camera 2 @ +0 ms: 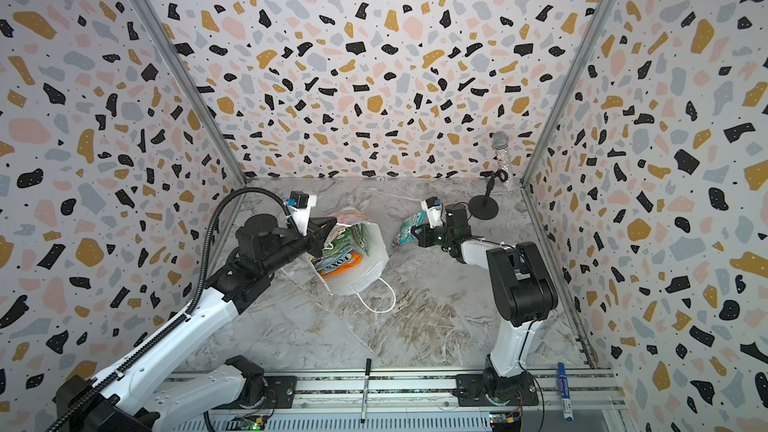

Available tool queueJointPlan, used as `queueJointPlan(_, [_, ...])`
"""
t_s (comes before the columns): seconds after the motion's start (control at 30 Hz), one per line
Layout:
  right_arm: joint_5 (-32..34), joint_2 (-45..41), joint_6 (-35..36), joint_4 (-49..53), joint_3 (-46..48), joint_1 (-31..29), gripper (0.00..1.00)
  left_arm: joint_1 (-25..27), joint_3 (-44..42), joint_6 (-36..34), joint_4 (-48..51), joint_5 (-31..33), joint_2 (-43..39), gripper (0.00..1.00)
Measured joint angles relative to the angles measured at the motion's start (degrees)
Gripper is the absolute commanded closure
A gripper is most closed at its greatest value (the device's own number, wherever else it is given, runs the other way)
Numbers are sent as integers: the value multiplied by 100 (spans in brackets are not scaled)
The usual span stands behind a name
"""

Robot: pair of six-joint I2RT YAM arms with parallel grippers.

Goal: Take the snacks out of the paper bag
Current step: 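Carry the teal packet away from the bag and release it on the table, then move the right gripper back into the bag opening toward the remaining packets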

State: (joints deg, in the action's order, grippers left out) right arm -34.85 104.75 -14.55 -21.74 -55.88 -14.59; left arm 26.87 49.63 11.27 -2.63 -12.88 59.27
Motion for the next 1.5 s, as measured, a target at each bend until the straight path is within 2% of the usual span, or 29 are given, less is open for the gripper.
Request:
queueJointPlan(0.17, [68, 164, 28, -52, 0, 219, 99, 0, 0, -2, 2, 0, 0, 100])
queueJointPlan(0.37, [280, 420, 118, 120, -2, 278, 87, 26, 0, -4, 2, 0, 0, 100])
queueJointPlan(0.63, [610, 420, 238, 282, -11, 313, 58, 31, 0, -7, 4, 0, 0, 100])
queueJointPlan(0.8, [852, 273, 271, 363, 85, 323, 47, 52, 0, -7, 4, 2, 0, 100])
queueJointPlan(0.93, [1054, -173, 304, 400, 345, 323, 42, 61, 0, -9, 4, 2, 0, 100])
queueJointPlan(1.27, [1154, -2006, 367, 444, 1224, 284, 42, 74, 0, -9, 4, 15, 0, 100])
queueJointPlan(1.5, [1051, -3381, 514, 638, 1449, -350, 41, 94, 0, -9, 4, 15, 0, 100])
